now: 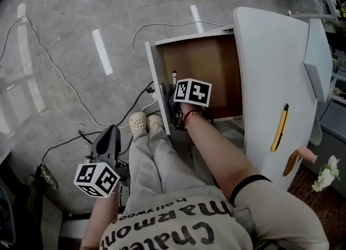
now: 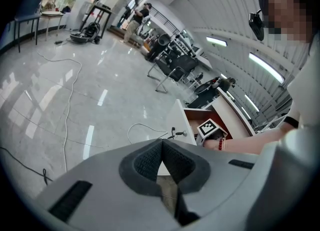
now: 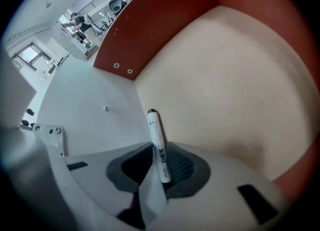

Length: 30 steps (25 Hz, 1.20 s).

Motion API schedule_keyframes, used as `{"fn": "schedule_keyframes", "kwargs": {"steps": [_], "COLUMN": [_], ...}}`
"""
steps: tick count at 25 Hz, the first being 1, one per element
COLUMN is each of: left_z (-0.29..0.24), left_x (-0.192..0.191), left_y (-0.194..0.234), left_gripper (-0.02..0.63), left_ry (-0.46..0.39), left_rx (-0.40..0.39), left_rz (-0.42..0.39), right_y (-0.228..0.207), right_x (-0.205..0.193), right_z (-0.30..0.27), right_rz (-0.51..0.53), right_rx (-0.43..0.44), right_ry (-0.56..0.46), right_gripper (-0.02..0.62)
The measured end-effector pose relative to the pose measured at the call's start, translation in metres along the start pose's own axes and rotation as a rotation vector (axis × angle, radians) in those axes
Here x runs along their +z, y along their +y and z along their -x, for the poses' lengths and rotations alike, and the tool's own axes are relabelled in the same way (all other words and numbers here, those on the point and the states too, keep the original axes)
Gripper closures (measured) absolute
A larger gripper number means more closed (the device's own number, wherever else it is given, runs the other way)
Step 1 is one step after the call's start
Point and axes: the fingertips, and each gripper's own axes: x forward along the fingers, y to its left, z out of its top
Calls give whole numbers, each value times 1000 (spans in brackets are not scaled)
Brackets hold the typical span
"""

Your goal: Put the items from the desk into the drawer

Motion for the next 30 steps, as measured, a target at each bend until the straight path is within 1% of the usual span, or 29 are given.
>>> {"fn": "schedule_keyframes", "kwargs": {"steps": [7, 12, 15, 20, 24, 26, 30], "left_z": [6, 13, 17, 24, 32, 36, 48], "left_x": [3, 14, 22, 35, 49, 61, 87], "left_y": [-12, -18, -22, -35, -45, -52, -76], "left_gripper": [604, 604, 604, 604, 604, 604, 604], "left_ry": [-6, -27, -43, -62, -81, -95, -132], "left_rx": [-7, 0, 6, -4, -15, -24, -48], "left_rz": [-3, -16, -17, -30, -40, -42, -50], "right_y": [0, 0, 2, 10, 22, 32, 60], "right_x": [0, 0, -1, -3, -3, 1, 7], "right_z": [1, 2, 4, 15, 33, 48, 92], "right_rz": [5, 10, 9, 25, 23, 34, 115], "right_rx": [-10, -11, -5, 8, 30, 42, 81], "right_ry": [-15, 0, 20, 52, 47, 34, -1], "right_gripper": [500, 500, 479, 480, 482, 493, 512]}}
